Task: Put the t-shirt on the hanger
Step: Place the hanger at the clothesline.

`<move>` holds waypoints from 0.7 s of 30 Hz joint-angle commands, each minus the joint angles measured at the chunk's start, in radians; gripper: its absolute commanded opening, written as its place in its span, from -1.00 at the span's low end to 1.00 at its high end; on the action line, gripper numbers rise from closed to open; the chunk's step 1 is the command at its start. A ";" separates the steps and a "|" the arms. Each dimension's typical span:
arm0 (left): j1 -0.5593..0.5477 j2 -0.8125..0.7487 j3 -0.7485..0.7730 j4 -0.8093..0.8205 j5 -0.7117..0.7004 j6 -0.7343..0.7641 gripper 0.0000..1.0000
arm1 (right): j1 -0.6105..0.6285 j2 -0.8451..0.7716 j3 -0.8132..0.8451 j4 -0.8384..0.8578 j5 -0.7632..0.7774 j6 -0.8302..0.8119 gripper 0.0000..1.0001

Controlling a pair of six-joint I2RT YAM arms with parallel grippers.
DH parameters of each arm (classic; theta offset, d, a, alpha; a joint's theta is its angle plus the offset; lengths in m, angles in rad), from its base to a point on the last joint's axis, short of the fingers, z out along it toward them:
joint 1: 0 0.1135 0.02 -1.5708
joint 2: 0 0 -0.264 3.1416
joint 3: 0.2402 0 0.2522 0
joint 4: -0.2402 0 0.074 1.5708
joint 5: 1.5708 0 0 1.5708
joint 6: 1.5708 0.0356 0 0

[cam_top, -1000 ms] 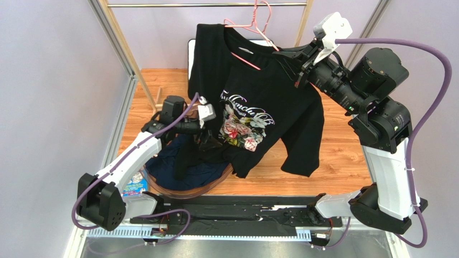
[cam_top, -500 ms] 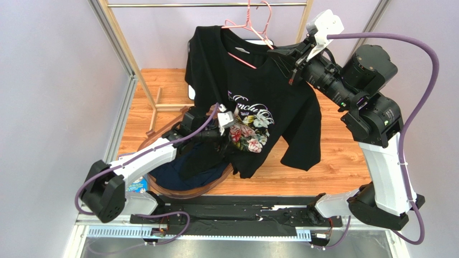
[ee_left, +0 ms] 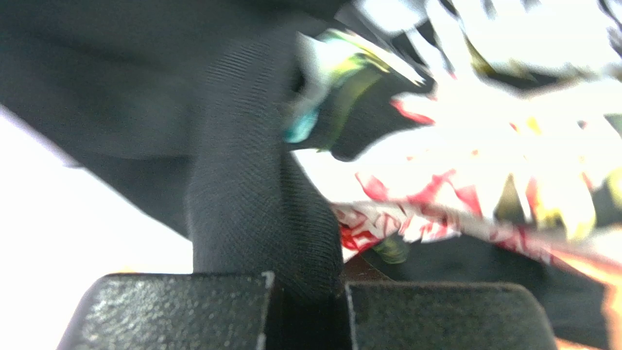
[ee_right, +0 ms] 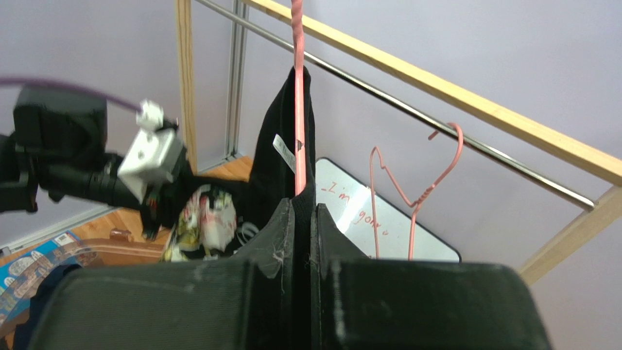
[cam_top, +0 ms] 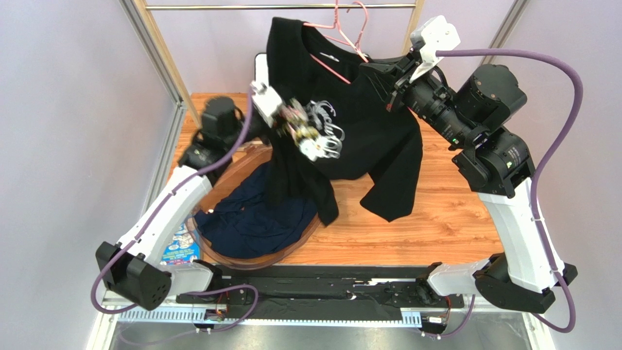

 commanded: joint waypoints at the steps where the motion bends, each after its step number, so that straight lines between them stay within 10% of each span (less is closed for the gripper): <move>1: 0.117 0.081 0.189 0.027 -0.032 0.162 -1.00 | -0.003 0.011 -0.019 0.174 -0.043 -0.035 -0.99; 9: 0.167 0.210 0.138 0.381 -0.119 0.444 -1.00 | -0.003 0.075 -0.151 0.317 -0.081 -0.045 -1.00; 21: 0.187 0.397 0.124 0.569 -0.231 0.414 -1.00 | -0.005 0.172 -0.268 0.484 -0.021 -0.074 -1.00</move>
